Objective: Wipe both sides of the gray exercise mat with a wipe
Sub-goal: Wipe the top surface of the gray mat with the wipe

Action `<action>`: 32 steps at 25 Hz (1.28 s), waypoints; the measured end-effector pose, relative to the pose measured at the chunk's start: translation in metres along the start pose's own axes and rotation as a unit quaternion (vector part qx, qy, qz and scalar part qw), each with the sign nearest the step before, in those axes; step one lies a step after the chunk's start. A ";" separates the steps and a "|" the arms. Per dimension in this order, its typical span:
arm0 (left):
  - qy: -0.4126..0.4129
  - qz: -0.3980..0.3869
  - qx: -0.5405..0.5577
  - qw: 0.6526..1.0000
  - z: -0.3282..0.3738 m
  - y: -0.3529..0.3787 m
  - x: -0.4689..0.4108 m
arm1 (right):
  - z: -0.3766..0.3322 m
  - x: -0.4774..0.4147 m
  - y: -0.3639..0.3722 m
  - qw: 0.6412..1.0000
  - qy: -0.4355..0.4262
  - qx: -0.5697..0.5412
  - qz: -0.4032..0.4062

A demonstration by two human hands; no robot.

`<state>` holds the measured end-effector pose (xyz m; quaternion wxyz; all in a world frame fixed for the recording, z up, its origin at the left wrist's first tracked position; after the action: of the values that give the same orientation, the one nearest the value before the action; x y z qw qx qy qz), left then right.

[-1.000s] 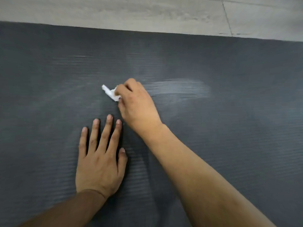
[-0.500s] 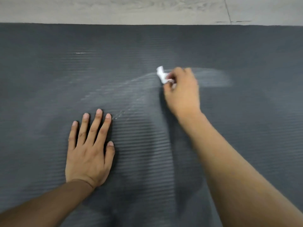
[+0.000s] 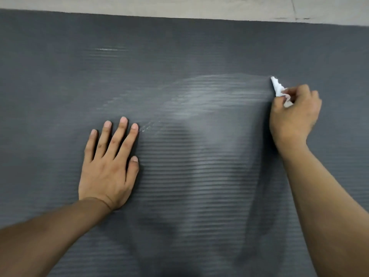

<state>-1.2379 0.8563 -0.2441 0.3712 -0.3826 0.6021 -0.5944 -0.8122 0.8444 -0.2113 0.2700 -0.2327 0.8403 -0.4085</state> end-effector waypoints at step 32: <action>-0.024 -0.369 -0.004 0.929 -0.086 -0.013 0.134 | -0.235 0.246 0.062 0.886 -0.420 0.012 -0.196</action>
<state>-1.3729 0.7730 -0.2285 0.1388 -0.5929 0.4119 -0.6780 -1.1577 0.8597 -0.2043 0.5143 -0.5394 0.5809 -0.3273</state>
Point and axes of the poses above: each hand's wrist, its own x-axis away from the middle knuckle, its own y-axis out of the palm, z = x × y, the point moved 7 cm from there along -x, towards the middle knuckle, and after that the axes turned 7 degrees about -x, right-handed, at the moved point
